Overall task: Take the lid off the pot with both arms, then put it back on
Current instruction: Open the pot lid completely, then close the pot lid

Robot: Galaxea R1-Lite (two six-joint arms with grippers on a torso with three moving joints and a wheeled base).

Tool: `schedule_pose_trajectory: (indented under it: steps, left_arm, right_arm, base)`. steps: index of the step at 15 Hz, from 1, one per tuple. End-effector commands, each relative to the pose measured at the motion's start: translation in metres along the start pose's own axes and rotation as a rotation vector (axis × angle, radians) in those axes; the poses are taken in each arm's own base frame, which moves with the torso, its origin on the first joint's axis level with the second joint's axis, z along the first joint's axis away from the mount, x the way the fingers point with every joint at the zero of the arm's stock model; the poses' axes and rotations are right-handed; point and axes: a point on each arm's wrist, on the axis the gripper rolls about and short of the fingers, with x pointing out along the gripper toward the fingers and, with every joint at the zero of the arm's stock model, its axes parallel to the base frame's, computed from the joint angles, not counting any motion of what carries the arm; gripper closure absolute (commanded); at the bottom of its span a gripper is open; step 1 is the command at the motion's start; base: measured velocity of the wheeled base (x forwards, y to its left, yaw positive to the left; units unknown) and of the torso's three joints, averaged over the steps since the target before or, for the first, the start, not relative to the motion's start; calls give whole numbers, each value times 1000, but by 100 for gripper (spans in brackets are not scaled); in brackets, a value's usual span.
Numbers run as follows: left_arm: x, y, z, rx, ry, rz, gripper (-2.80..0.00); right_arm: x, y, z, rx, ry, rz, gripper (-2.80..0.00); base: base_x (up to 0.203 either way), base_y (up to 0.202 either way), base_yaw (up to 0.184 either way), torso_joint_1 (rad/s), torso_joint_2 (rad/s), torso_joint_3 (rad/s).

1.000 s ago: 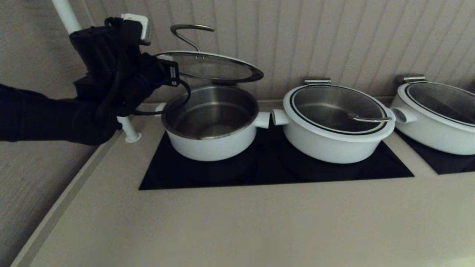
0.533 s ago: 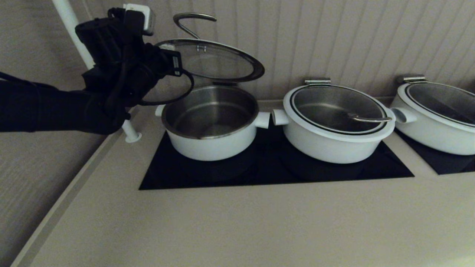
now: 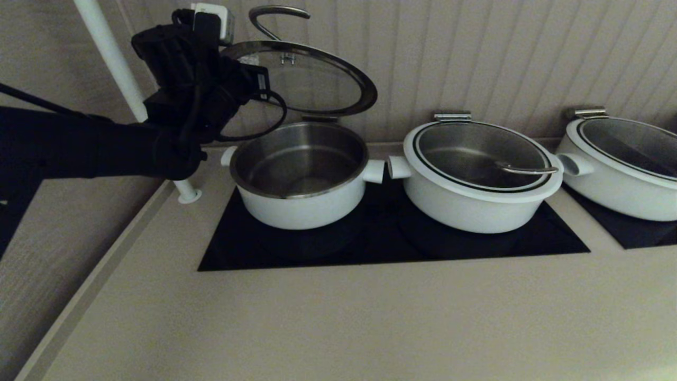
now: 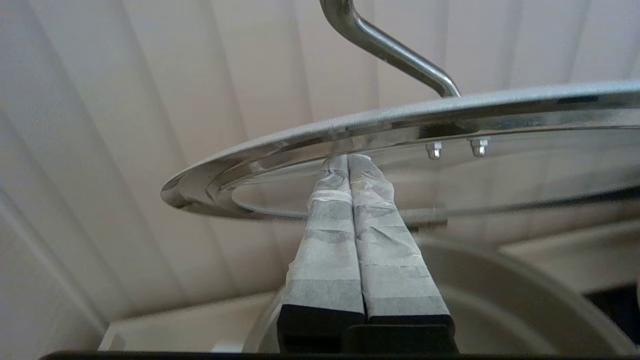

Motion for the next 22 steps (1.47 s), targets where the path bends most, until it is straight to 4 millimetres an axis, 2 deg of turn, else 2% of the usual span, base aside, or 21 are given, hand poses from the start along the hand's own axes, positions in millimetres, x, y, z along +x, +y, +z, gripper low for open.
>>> schedule_pose_trajectory:
  steps: [1,8,12,18,22]
  left_arm:
    - [11,-2,-4,-2,-24,5,0]
    - [28,-3,2,-13,-95,16,0]
    - [33,-5,-3,-14,-102,18,0]
    - [28,-2,8,-15,-111,23,0]
    - [10,1,7,-6,-53,14,0]
  right_arm:
    - [-1,0,0,-11,-12,1,0]
    - [-1,0,0,-8,-13,1,0]
    - [-1,0,0,-8,-12,-1,0]
    - [-1,0,0,-7,-12,-1,0]
    - [-1,0,0,-6,-11,0,0]
  base:
    - [0,0,0,0,0,0]
    - [0,0,0,0,0,0]
    - [0,0,0,0,0,0]
    - [0,0,0,0,0,0]
    - [0,0,0,0,0,0]
